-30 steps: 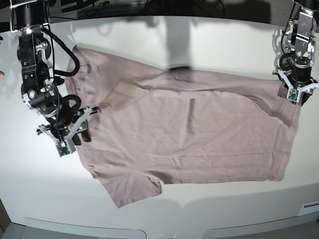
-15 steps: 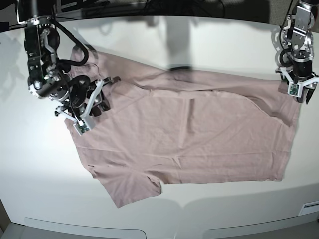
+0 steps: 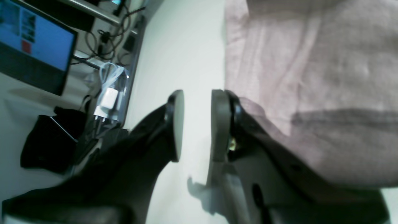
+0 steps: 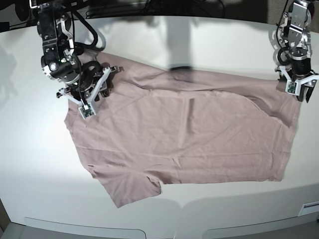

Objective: Fold the T-shirt properly
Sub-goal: 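Reposition the right gripper along the collar edge and regrasp, then drag the shirt with both grippers, spreading it across the table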

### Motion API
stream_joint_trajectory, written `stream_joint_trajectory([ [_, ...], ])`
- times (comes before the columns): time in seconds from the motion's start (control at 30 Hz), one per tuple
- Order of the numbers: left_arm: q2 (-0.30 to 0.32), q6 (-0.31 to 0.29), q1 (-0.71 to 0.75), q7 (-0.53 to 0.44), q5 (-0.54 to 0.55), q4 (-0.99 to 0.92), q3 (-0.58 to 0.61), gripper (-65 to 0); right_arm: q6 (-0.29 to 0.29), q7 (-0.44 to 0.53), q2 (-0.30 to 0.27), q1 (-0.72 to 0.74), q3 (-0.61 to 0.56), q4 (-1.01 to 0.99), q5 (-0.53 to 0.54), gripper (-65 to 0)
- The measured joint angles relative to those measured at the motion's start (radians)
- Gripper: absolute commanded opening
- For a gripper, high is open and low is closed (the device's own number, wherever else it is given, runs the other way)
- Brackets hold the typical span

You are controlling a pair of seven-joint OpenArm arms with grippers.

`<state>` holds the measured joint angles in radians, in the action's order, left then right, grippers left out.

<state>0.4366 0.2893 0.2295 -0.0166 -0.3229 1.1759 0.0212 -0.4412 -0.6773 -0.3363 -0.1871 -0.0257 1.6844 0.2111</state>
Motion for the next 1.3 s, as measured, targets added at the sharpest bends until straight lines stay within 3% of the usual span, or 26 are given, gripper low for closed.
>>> stream_joint_trajectory([
  [0.07, 0.008, -0.069, -0.006, 0.066, -0.001, 0.037, 0.0, -50.0, 0.0, 0.0, 0.014, -0.008, 0.0, 0.0, 0.001, -47.0],
  [0.17, 0.019, -0.26, -0.033, 0.239, 0.071, 0.126, 0.002, -50.0, 0.004, 0.027, 0.037, -0.027, 0.0, -0.007, 0.0, -47.0],
  [0.23, 0.036, -0.32, -0.044, 0.317, 0.126, 0.186, 0.006, -50.0, 0.004, 0.027, 0.049, -0.029, 0.0, -0.008, -0.004, -47.0],
  [0.5, 0.156, -0.308, -0.044, 0.45, 0.158, 0.367, 0.006, -50.0, 0.004, 0.048, 0.054, -0.024, 0.001, -0.007, -0.005, -47.0],
  [0.57, 0.176, -0.318, -0.043, 0.529, 0.278, 0.367, 0.006, -50.2, 0.004, 0.048, 0.054, -0.024, 0.001, -0.007, -0.004, -47.0],
  [0.63, 0.184, -0.39, -0.045, 0.589, 0.415, 0.364, 0.006, -50.7, 0.005, 0.049, 0.054, -0.024, 0.001, -0.008, -0.004, -47.0],
  [0.73, 0.175, -0.478, -0.08, 0.597, 0.578, 0.362, 0.01, -51.1, 0.043, 0.049, 0.054, -0.024, 0.001, -0.007, -0.003, -47.0],
  [0.87, 0.161, -0.489, -0.137, 0.596, 0.616, 0.363, 0.008, -51.1, 0.113, 0.048, 0.053, -0.024, 0.001, -0.007, -0.046, -47.0],
  [1.07, 0.105, -0.535, -0.158, 0.63, 0.665, 0.323, 0.008, -51.1, 0.117, 0.049, 0.063, -0.05, 0.006, -0.007, -0.051, -47.0],
  [1.3, 0.106, -0.578, -0.194, 0.628, 0.695, 0.178, 0.007, -51.1, 0.119, 0.079, 0.121, -0.051, 0.061, -0.008, -0.049, -47.0],
])
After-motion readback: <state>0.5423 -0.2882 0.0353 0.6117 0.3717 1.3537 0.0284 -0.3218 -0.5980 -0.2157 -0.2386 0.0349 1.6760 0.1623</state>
